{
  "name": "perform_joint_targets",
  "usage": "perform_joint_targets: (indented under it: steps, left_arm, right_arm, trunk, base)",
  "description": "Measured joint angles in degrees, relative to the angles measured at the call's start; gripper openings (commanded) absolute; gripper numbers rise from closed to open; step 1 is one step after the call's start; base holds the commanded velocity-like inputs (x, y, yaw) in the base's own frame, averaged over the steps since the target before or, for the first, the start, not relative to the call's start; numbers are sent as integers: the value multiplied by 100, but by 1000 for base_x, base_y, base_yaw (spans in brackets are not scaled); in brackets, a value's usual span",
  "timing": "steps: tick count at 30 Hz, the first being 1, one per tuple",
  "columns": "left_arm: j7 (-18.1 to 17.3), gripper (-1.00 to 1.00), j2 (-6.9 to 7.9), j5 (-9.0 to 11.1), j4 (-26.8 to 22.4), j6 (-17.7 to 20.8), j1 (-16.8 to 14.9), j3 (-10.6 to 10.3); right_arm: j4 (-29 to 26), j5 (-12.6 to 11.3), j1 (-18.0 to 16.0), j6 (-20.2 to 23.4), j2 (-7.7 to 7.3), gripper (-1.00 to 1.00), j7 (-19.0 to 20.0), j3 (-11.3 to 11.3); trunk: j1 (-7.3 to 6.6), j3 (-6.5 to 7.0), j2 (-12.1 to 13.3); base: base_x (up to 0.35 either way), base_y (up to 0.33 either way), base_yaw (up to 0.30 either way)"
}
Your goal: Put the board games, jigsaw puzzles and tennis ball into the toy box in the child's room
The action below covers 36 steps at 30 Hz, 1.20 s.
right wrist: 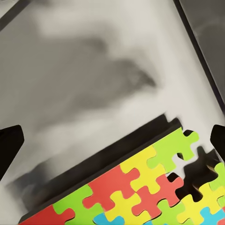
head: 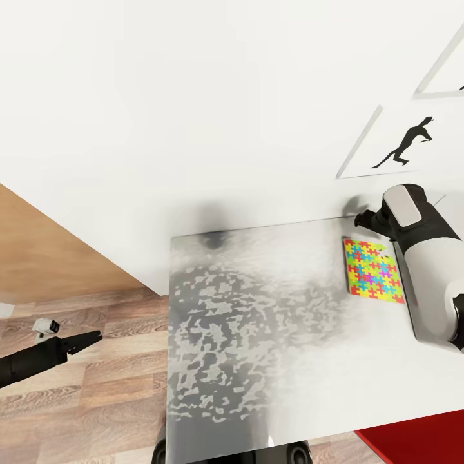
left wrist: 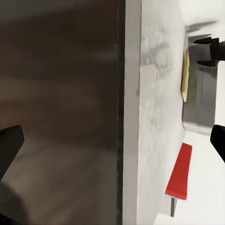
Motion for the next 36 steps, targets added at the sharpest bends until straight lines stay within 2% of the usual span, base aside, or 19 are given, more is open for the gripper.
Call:
perform_joint_targets:
  steps: [17, 36]
  left_arm:
    - [0, 100, 0, -2, 0, 0, 3, 6]
    - [0, 100, 0, 3, 0, 0, 4, 6]
  right_arm:
    - [0, 0, -6, 0, -1, 100, 0, 0]
    - [0, 0, -6, 0, -40, 100, 3, 0]
  trunk:
    - [0, -5, 0]
    - [0, -107, 0]
  base:
    - [0, 0, 0]
    - [0, 0, 0]
